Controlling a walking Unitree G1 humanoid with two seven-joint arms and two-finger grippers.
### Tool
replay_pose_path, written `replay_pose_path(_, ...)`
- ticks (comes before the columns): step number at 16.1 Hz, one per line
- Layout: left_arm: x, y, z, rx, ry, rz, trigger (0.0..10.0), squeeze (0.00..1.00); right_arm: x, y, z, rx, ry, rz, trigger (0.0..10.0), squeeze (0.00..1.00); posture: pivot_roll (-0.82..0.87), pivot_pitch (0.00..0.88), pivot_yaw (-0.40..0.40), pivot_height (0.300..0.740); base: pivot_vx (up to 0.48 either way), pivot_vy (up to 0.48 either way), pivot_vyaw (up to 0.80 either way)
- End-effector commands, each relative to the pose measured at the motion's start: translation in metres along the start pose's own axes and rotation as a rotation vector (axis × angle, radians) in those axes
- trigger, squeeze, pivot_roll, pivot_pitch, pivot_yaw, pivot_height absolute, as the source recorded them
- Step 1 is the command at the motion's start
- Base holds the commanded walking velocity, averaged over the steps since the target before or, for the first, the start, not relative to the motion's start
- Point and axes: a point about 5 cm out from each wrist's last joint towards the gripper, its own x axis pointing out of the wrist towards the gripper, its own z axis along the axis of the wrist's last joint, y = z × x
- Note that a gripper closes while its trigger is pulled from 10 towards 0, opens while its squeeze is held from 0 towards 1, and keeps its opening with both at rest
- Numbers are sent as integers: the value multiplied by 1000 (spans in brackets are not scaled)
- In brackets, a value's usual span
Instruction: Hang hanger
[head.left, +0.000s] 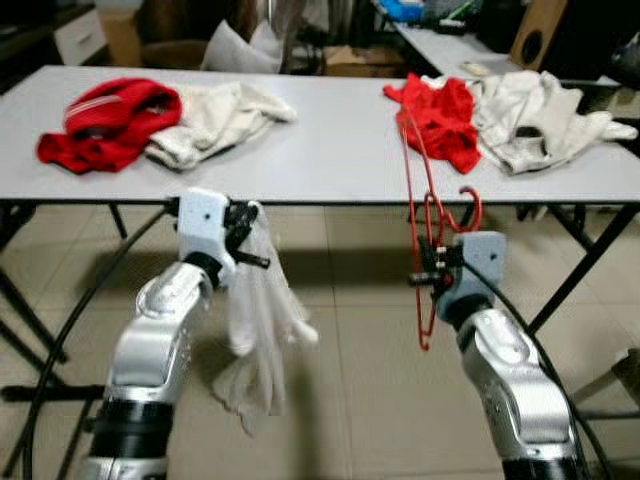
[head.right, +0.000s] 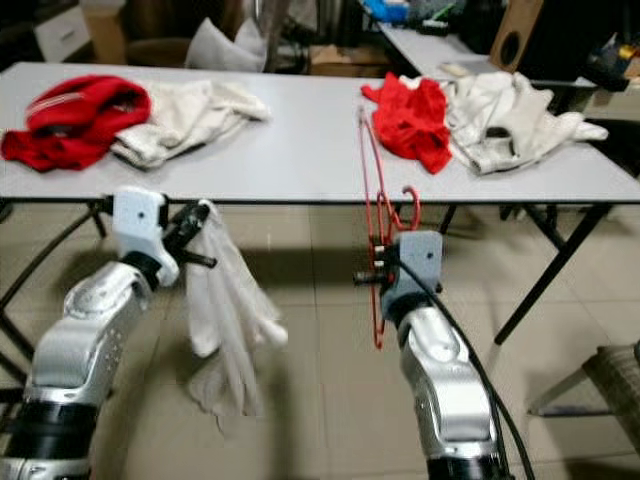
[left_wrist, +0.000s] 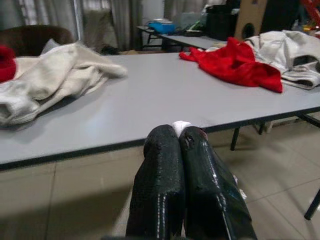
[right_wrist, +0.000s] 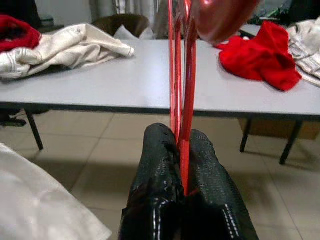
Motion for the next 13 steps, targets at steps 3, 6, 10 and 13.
replay_pose_path(3, 3, -1, 2, -1, -13, 13, 10000, 0, -1, -6, 1, -6, 4, -21, 10000, 0, -154, 0, -6, 740, 0, 0, 0)
replay_pose_path(6, 3, -5, -4, 0, 11, 49, 10000, 0, 2, -6, 7, -50, 3, 22, 10000, 0, -166, 0, -2, 740, 0, -86, 0)
replay_pose_path(10, 1, -8, -3, -40, 5, 85, 10000, 0, -5, -12, 7, -66, 16, 40, 10000, 0, -189, 0, 23, 740, 0, -66, 0)
replay_pose_path(13, 9, -14, 2, -65, -21, 41, 10000, 0, -8, -12, 6, -5, 18, 21, 10000, 0, -179, 0, 8, 740, 0, 0, 0)
